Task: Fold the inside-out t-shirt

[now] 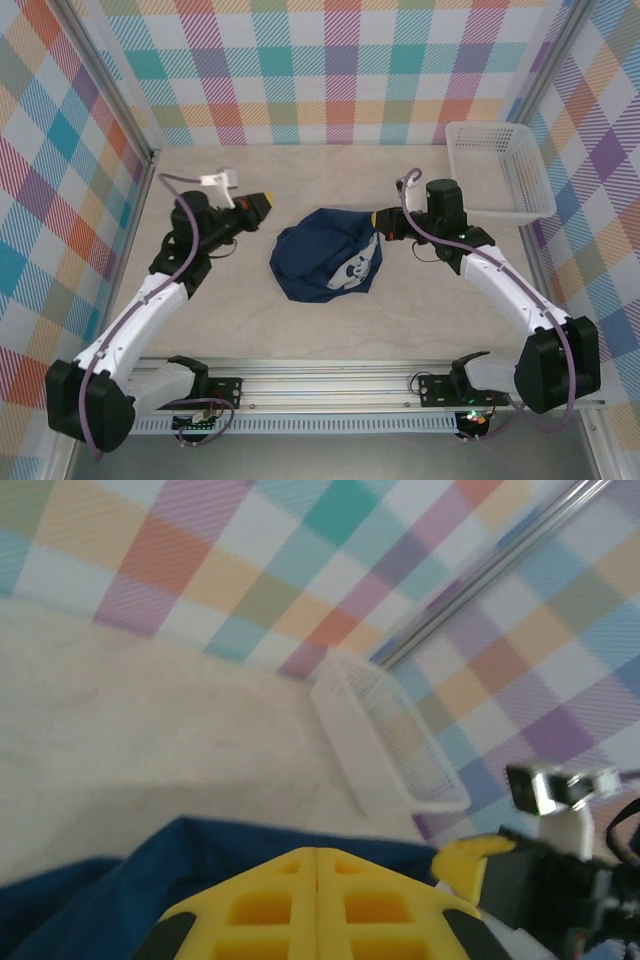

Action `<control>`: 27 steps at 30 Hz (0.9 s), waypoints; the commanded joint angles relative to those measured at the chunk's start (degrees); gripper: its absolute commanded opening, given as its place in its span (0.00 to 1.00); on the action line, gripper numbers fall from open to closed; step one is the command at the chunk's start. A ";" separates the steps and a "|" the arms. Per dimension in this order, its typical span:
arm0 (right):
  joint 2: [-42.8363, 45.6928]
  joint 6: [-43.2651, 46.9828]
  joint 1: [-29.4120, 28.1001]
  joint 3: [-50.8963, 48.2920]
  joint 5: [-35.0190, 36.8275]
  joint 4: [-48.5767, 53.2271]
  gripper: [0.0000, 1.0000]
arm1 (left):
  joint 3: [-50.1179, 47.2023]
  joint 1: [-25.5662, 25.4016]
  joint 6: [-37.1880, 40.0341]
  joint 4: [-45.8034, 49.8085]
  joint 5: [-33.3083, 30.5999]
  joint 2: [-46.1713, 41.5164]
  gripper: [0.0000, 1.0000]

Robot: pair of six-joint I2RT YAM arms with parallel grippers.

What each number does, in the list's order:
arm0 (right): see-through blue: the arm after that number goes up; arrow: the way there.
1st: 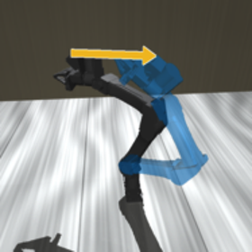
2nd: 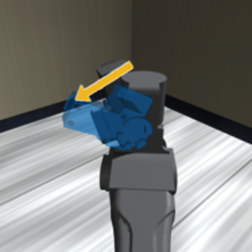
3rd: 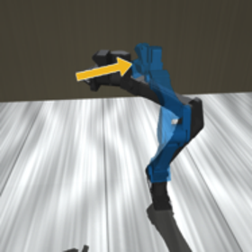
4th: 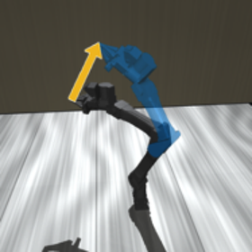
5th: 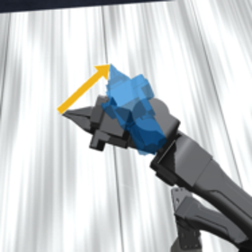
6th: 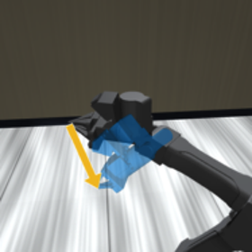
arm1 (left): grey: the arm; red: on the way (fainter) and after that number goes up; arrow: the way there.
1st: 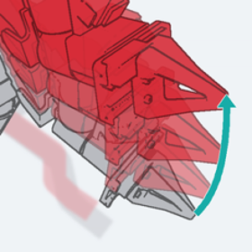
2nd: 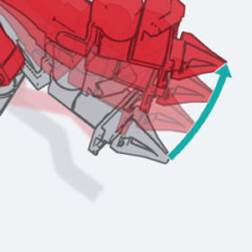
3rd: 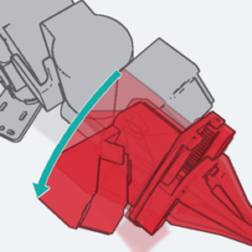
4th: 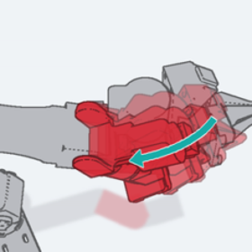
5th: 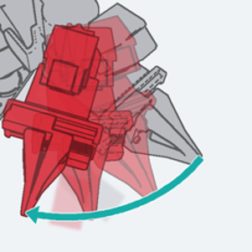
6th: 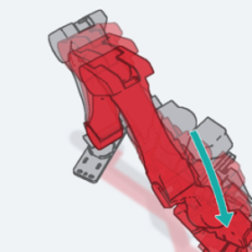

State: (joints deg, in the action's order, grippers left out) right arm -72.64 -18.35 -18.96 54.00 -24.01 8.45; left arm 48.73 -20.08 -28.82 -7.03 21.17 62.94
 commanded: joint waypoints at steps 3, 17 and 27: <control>-0.53 -1.03 -0.14 1.90 -4.31 -3.59 0.00 | 2.92 -13.27 14.95 10.75 -8.38 10.09 0.39; 3.16 3.29 -0.14 4.47 -3.63 0.96 0.00 | 19.74 -18.46 20.12 11.79 -5.55 39.80 0.50; 7.94 10.06 -0.02 6.38 5.24 4.79 0.00 | 10.90 -9.21 8.77 -0.65 2.63 16.07 0.00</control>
State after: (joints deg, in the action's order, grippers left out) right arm -67.90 -11.79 -18.94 57.98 -21.21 13.82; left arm 60.90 -32.51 -14.35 1.30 18.04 89.62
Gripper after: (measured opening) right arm 0.048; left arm 0.058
